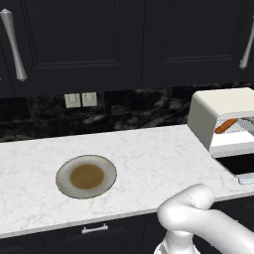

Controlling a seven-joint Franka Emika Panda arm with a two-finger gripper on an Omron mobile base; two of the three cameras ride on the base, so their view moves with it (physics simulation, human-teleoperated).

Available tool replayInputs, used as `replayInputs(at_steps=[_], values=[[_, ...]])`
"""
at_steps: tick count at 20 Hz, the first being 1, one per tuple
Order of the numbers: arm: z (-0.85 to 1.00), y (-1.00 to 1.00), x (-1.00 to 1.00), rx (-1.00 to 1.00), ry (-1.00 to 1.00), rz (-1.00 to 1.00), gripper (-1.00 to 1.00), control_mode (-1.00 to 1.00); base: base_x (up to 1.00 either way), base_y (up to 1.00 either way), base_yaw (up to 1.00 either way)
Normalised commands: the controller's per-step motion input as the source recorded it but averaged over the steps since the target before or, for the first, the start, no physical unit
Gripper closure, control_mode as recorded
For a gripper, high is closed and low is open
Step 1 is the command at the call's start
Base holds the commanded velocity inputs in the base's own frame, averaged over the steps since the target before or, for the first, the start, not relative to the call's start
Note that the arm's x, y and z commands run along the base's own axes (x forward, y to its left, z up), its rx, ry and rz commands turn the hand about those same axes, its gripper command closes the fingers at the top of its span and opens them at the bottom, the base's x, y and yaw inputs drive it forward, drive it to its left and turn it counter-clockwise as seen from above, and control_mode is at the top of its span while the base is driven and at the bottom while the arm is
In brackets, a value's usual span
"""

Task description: Pick up the kebab skewer and baguette bread, and place them inside the toaster oven. Close the toaster oven door and start by setting the timer.

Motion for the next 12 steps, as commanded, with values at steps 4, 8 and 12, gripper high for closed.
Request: replayInputs(at_steps=[4, 8, 12], values=[[-0.33, 0.03, 0.27, 0.0, -0.09, 0.0, -1.0, -1.0, 0.0, 0.0, 0.0], [-0.47, 0.24, 0.25, 0.0, -0.09, 0.0, -1.0, -1.0, 0.0, 0.0, 0.0], [-0.38, 0.32, 0.26, -0.01, -0.08, 0.0, -1.0, -1.0, 0.0, 0.0, 0.0]])
